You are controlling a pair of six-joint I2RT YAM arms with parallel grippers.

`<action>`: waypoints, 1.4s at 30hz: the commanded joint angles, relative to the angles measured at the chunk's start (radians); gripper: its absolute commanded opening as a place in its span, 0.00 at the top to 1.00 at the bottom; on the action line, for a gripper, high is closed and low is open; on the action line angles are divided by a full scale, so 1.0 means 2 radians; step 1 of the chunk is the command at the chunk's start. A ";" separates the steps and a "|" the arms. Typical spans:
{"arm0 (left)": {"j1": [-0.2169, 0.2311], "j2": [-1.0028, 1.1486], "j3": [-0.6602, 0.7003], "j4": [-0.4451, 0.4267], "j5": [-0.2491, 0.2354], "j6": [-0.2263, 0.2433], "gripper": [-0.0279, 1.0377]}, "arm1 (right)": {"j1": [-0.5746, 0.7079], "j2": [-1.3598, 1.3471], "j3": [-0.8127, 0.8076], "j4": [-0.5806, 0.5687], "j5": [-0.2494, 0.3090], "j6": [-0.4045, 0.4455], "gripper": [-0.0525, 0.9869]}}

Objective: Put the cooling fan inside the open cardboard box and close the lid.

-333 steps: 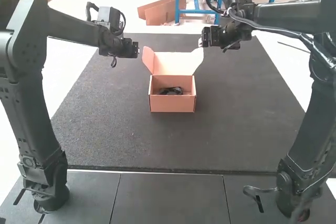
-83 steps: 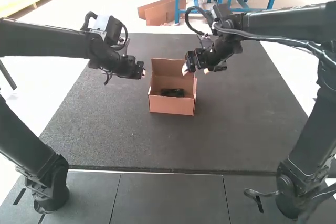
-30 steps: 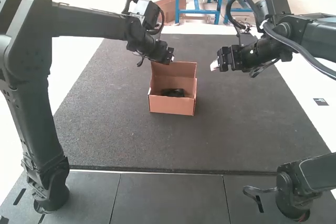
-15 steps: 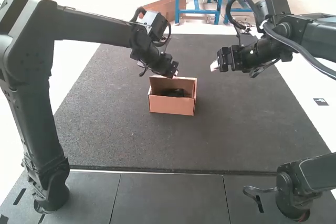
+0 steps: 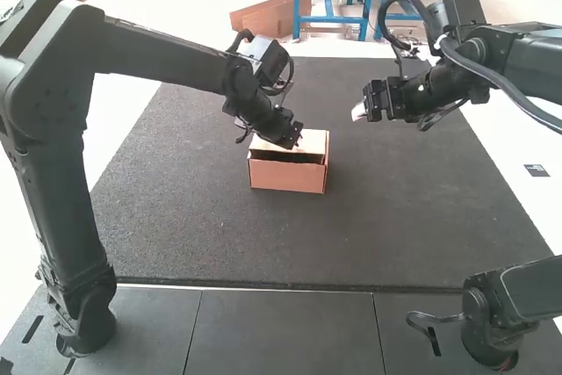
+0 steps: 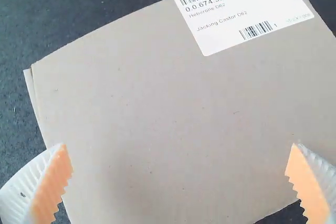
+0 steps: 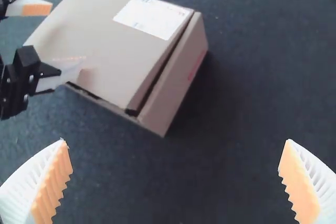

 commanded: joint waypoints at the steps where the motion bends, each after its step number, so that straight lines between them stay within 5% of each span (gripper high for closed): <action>1: -0.010 -0.003 -0.008 0.002 0.002 0.001 0.07 | -0.007 -0.011 -0.005 0.001 -0.007 -0.004 0.08; 29: -0.002 -0.107 -0.038 0.062 -0.025 0.001 0.07 | -0.023 -0.011 0.010 -0.008 -0.007 0.000 0.08; 42: 0.060 -0.198 -0.039 0.066 -0.006 0.000 0.07 | -0.048 -0.022 0.015 0.046 0.018 0.015 0.08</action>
